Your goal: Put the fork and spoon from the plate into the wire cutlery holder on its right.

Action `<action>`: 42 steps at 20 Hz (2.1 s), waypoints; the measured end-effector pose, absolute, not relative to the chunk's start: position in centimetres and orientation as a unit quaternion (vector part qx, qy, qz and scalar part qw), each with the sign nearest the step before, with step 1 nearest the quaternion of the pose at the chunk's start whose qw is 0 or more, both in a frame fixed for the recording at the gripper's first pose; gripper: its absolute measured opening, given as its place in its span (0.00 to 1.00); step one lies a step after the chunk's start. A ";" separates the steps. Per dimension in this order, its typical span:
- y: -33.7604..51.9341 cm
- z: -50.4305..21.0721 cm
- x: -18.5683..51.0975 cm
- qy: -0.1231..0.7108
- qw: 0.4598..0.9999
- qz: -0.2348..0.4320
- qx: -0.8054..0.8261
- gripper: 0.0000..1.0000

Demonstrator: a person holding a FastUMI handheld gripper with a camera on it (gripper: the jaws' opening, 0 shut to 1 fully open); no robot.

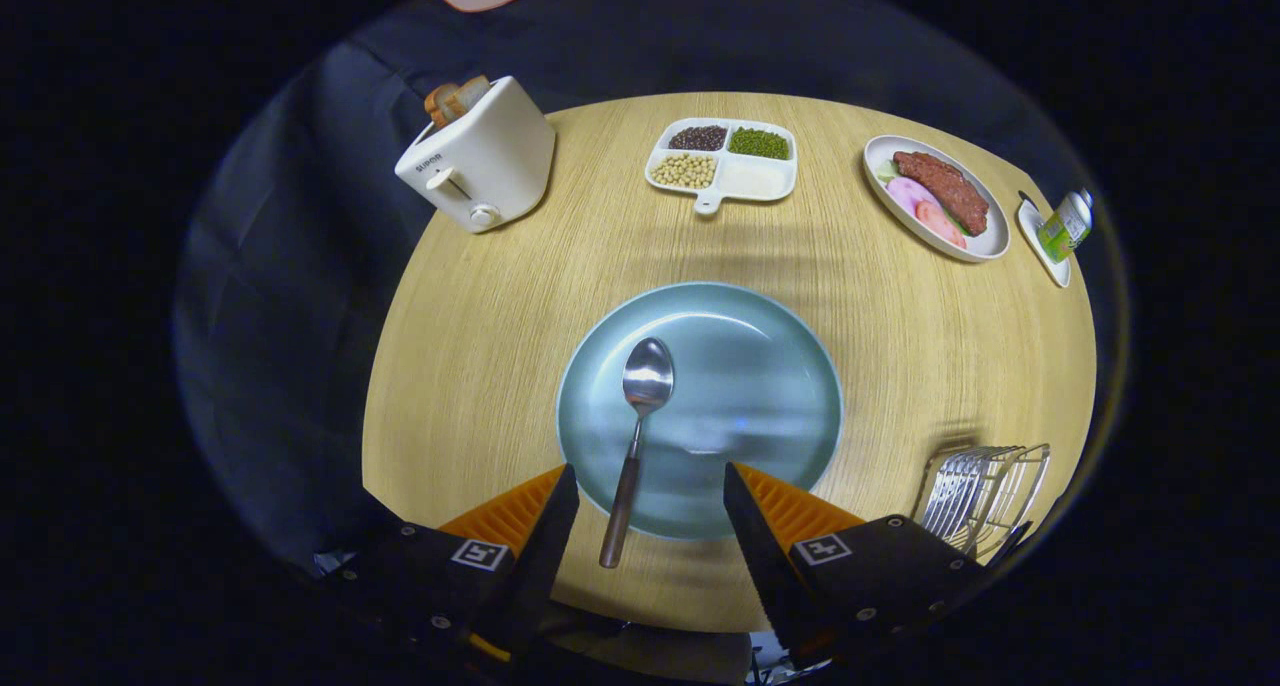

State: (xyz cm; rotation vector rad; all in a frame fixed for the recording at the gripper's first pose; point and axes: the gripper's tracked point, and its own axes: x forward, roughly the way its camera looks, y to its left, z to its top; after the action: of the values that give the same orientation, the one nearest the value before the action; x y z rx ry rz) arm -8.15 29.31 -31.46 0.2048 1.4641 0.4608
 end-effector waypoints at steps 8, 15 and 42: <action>31.2 -35.5 -8.8 0.699 0.688 0.183 0.064 0.79; 31.2 -36.5 -9.8 0.717 0.676 0.163 0.047 0.30; 13.0 -26.7 -6.3 0.620 0.772 0.069 0.123 0.04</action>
State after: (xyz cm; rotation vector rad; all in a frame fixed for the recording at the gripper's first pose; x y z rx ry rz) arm -6.32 13.02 -26.65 0.2671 1.3433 0.1492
